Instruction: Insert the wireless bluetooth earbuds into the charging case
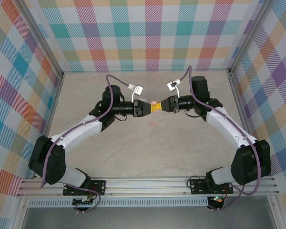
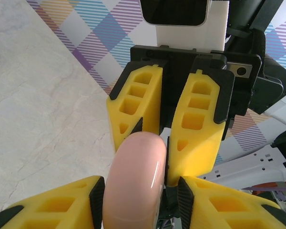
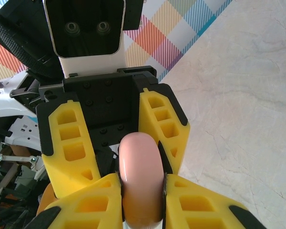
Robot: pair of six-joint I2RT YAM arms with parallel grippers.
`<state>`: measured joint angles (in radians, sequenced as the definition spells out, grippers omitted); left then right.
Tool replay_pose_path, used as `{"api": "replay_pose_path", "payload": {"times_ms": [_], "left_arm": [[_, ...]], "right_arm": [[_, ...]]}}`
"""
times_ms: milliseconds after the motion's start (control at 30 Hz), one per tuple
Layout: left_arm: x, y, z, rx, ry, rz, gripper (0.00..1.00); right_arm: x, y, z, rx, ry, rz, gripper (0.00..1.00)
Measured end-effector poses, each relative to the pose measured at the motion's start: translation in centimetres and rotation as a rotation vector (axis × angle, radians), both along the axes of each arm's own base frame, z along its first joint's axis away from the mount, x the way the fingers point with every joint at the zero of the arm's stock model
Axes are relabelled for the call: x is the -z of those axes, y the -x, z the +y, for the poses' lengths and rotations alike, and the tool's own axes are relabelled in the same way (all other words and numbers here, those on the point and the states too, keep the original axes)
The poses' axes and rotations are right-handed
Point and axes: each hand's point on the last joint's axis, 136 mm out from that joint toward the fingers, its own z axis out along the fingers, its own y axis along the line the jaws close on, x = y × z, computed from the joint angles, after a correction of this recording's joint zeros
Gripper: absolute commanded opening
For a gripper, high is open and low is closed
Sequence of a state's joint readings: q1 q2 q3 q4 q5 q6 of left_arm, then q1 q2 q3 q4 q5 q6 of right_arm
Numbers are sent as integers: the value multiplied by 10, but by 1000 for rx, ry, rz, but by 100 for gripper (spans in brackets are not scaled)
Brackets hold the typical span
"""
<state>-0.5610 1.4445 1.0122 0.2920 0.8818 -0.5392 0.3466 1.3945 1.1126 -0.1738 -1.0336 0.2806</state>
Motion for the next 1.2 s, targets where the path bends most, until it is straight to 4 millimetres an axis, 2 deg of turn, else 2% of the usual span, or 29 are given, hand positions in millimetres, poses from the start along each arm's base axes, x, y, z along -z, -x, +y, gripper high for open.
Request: {"api": "replay_pose_path", "payload": {"times_ms": [100,333,400,567,633,800,933,1200], "left_arm": [[0,0,0,0,1,5,40],[0,0,0,-2,0,15,21],[1,0,0,-4,0,14,19],[7,-1,0,-11,-31,3,18],[9,-3,0,-22,-62,-10,18],[6,-11,5,-59,-110,-158,15],[-2,-5,10,-42,-120,-348,14],[-9,7,10,48,-142,-611,14]], "right_arm": [[0,-1,0,3,2,-1,22],[-1,-2,-3,9,-1,-2,23],[0,-2,-3,12,1,0,28],[3,-2,-5,40,32,3,53],[3,1,-7,57,56,-10,56],[-7,7,-17,107,116,-70,59],[-14,12,-23,137,159,-116,61],[-5,24,-18,112,233,-130,62]]}}
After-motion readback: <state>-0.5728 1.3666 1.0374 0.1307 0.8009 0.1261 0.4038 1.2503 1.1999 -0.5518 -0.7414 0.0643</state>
